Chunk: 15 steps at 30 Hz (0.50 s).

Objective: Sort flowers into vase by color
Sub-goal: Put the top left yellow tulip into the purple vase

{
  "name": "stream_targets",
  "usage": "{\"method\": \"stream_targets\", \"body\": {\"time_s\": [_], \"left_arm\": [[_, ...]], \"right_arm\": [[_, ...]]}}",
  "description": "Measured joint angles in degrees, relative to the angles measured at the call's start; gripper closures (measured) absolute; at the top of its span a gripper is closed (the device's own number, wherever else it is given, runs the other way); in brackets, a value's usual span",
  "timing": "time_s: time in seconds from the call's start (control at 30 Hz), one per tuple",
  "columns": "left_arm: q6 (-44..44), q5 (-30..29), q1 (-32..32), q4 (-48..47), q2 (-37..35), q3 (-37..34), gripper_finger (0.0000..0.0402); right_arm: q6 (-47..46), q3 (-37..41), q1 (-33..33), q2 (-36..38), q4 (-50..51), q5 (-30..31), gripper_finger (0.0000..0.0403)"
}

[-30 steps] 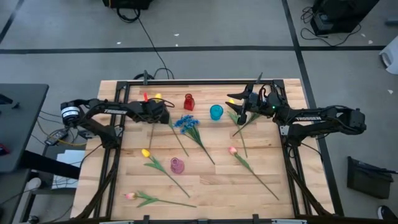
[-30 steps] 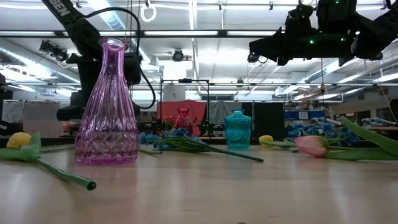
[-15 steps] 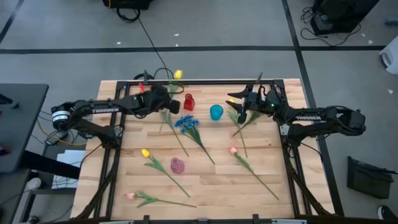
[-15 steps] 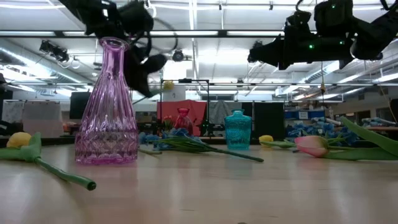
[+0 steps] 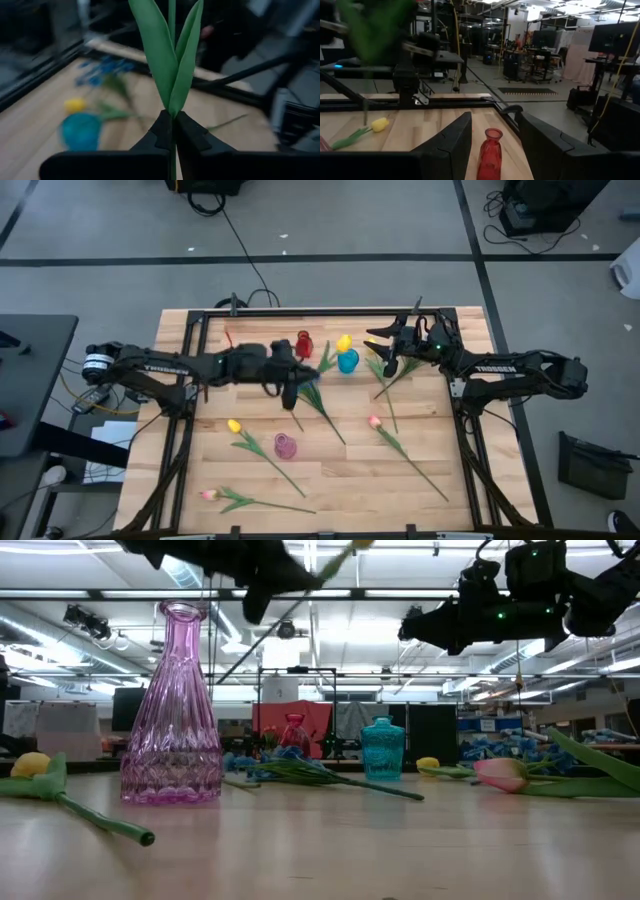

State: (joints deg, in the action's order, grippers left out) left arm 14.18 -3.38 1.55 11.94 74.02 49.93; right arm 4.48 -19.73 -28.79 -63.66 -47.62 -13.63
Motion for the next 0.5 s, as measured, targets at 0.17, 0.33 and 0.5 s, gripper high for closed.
{"method": "stream_targets", "body": {"time_s": [0.17,0.33,0.5], "left_arm": [[-5.13,0.0,-5.56,2.94,0.0,0.0,0.0387],[-10.95,-1.09,-9.64,3.6,-2.59,-0.8,0.039],[-13.5,3.56,-11.35,5.82,-8.92,-5.8,0.039]], "right_arm": [[-0.44,0.0,0.12,0.0,0.2,0.0,0.0229],[-1.02,0.0,-0.28,0.02,1.89,0.03,0.0229],[-6.52,0.0,-2.11,0.75,6.2,-1.58,0.0229]]}}
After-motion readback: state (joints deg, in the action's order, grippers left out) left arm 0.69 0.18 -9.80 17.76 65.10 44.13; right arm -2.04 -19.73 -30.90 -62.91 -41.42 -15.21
